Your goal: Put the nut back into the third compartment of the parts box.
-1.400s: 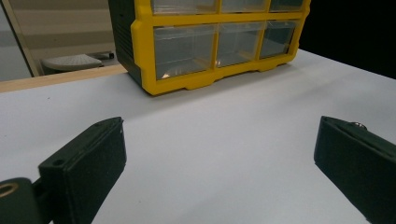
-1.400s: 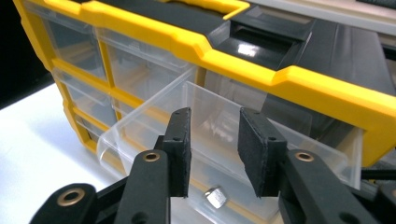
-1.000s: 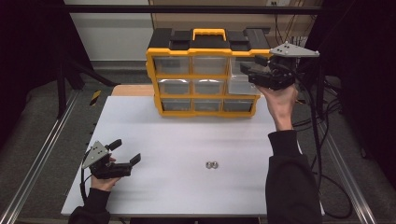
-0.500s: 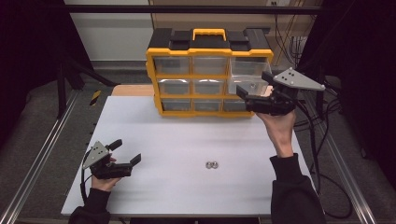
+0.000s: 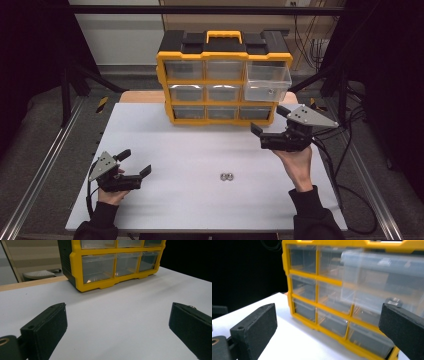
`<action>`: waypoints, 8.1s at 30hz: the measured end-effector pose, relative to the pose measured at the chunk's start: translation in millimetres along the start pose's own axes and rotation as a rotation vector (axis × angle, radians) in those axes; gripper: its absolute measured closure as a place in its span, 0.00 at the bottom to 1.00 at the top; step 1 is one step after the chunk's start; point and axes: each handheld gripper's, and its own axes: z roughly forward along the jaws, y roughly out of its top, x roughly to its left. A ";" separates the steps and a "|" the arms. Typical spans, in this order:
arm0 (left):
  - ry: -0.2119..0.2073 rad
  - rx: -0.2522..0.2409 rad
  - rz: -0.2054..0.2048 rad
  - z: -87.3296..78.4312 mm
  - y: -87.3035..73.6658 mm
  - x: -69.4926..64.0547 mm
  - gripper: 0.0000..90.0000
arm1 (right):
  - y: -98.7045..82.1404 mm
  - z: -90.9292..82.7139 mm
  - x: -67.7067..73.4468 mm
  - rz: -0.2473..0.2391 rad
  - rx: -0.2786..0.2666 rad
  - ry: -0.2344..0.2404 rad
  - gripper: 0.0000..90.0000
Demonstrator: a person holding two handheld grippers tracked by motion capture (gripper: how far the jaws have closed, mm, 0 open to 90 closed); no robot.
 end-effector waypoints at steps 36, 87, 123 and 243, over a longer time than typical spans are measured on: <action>0.000 0.008 0.008 1.4 -0.3 -1.5 0.01 | -110.8 22.5 26.9 0.052 0.201 0.104 0.04; -0.004 0.013 0.012 1.9 -0.4 -2.6 0.02 | -166.9 70.8 43.1 -0.010 0.526 0.278 0.75; -0.005 0.012 0.013 1.8 -0.2 -2.7 0.02 | -125.4 38.5 28.2 -0.021 0.425 0.249 0.78; -0.006 0.016 0.012 2.9 -0.7 -1.8 0.02 | 104.6 79.9 -61.1 -0.071 0.231 -0.124 0.78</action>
